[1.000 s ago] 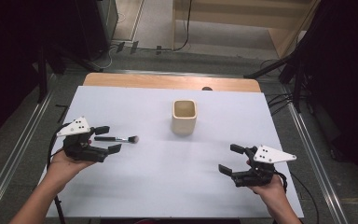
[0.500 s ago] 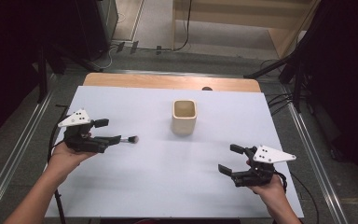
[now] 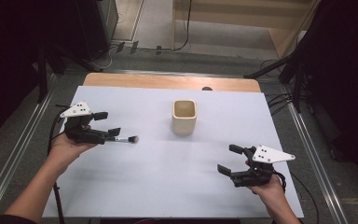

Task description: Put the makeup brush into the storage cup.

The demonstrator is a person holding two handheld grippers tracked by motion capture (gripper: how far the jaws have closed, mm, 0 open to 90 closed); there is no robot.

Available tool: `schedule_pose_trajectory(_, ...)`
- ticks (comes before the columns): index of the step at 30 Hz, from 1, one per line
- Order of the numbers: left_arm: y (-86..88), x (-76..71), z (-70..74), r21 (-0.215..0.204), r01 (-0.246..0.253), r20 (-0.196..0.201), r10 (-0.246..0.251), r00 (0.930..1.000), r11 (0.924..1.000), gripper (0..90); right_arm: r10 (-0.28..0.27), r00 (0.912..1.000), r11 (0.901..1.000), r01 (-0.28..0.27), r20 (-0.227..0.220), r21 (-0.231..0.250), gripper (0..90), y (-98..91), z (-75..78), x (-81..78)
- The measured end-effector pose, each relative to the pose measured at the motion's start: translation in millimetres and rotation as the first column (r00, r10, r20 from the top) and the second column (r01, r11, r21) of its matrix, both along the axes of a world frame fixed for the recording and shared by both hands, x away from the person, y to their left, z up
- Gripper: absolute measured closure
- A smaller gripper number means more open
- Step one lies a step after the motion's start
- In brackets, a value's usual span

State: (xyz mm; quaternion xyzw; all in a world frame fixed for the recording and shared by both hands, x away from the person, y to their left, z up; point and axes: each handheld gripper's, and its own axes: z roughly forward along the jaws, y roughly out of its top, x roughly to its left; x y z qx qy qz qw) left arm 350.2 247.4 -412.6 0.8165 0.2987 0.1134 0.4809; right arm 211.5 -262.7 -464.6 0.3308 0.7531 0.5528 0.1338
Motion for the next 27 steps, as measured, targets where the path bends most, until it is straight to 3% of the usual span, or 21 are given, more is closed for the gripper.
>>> schedule_pose_trajectory(7,-2.1,10.9,0.6,0.016,0.003,0.006,-0.003,1.0,0.9999,15.5,0.002,1.0,1.0,-0.002,-0.002,-0.003,14.0,0.7,0.1,-0.2)
schedule_pose_trajectory(15,-6.6,22.4,9.0,0.067,0.028,0.008,-0.029,0.9996,0.9973,15.7,0.007,1.0,1.0,-0.007,-0.001,0.0,14.0,1.3,0.2,-0.2)
schedule_pose_trajectory(18,-7.4,24.2,13.3,0.122,0.05,0.004,-0.051,0.9987,0.9912,15.7,0.006,1.0,1.0,-0.006,-0.001,0.002,13.9,1.0,0.3,-0.3)
schedule_pose_trajectory(23,-7.4,27.4,19.0,0.177,0.079,-0.011,-0.078,0.9969,0.981,15.8,0.01,1.0,1.0,-0.01,-0.001,0.0,14.0,1.2,0.1,0.1)
schedule_pose_trajectory(27,-8.5,30.0,21.2,0.238,0.098,-0.032,-0.093,0.9951,0.9664,15.8,0.011,0.9999,0.9999,-0.011,-0.006,-0.002,13.9,1.9,-0.1,0.1)
